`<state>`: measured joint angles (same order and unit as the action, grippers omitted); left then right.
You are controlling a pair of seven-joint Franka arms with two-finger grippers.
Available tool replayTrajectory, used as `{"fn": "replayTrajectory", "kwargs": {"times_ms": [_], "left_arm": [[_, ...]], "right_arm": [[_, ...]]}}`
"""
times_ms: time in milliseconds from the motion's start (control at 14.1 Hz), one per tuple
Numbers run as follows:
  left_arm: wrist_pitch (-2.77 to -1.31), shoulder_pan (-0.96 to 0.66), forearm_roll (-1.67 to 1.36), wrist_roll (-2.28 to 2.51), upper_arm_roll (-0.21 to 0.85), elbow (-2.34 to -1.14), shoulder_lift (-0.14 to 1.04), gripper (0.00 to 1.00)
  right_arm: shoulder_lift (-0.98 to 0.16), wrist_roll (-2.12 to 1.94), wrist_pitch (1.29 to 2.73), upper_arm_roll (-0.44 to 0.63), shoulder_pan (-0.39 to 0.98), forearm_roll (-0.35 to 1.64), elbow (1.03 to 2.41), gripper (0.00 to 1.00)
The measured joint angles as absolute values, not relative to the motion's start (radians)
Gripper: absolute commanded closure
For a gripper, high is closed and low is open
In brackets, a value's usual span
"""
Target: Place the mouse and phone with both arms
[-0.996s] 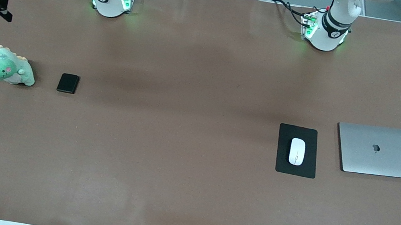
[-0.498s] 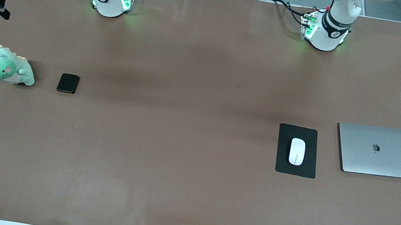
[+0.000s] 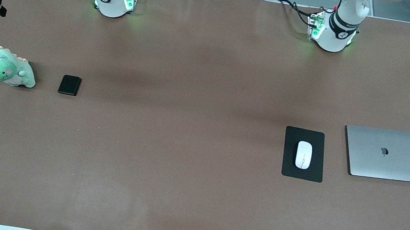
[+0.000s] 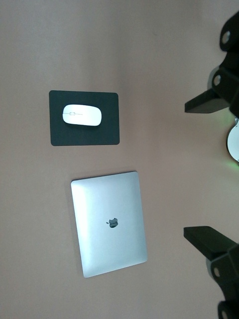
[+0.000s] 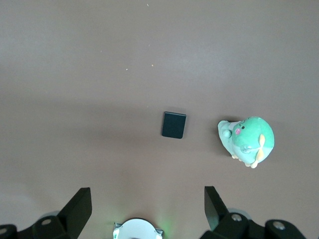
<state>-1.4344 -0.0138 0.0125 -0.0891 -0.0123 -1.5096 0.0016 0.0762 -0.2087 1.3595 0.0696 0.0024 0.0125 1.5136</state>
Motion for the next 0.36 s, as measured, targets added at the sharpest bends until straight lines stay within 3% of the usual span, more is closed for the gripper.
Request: {"fn": "replayTrajectory", "kwargs": {"times_ms": [356], "left_arm": [[-1.434,-0.014,0.012,-0.089,-0.012,-1.510,0.002,0.00]], "right_arm": [[0.076,-0.209,1.356,0.070,0.003,0.011,1.514,0.00]]}}
